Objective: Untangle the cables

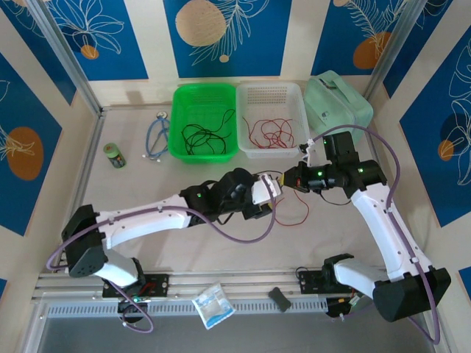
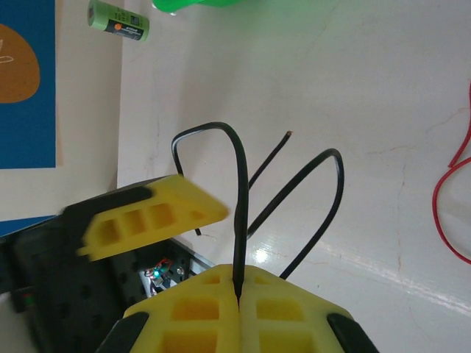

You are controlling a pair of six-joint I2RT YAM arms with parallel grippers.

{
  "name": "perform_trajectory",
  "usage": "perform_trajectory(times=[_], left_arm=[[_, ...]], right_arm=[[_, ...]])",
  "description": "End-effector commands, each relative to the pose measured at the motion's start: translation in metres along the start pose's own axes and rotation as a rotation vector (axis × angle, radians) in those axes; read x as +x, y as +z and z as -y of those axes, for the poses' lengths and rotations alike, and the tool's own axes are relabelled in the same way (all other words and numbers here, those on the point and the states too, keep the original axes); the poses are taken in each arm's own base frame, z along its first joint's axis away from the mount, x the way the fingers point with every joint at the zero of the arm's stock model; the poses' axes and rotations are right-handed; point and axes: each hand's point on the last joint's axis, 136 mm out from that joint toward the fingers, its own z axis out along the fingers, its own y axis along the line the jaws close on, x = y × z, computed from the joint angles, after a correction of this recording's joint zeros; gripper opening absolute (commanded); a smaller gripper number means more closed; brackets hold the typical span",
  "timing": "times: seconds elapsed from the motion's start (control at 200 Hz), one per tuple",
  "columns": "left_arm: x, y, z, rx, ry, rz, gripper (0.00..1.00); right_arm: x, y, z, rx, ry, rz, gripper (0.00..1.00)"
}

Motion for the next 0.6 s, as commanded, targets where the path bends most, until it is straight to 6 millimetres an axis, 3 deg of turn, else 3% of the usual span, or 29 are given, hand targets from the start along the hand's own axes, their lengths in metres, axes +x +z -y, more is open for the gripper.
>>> perform_trajectory(times=[0.0, 0.325, 0.595], left_arm=[[-0.015, 0.006, -0.016, -0.075, 0.036, 0.030, 0.61], [-0.015, 0.009, -0.038, -0.195, 0.058, 0.034, 0.57], [-0.006, 0.011, -0.042, -0.213, 0.070, 0.006, 0.29]], right_arm=[[0.004, -0.012, -0.016, -0.050, -0.030, -0.002, 0.00], [0.010, -0.013, -0.015, -0.057, -0.032, -0.004, 0.00], [0.012, -0.012, -0.011, -0.048, -0.030, -0.002, 0.00]])
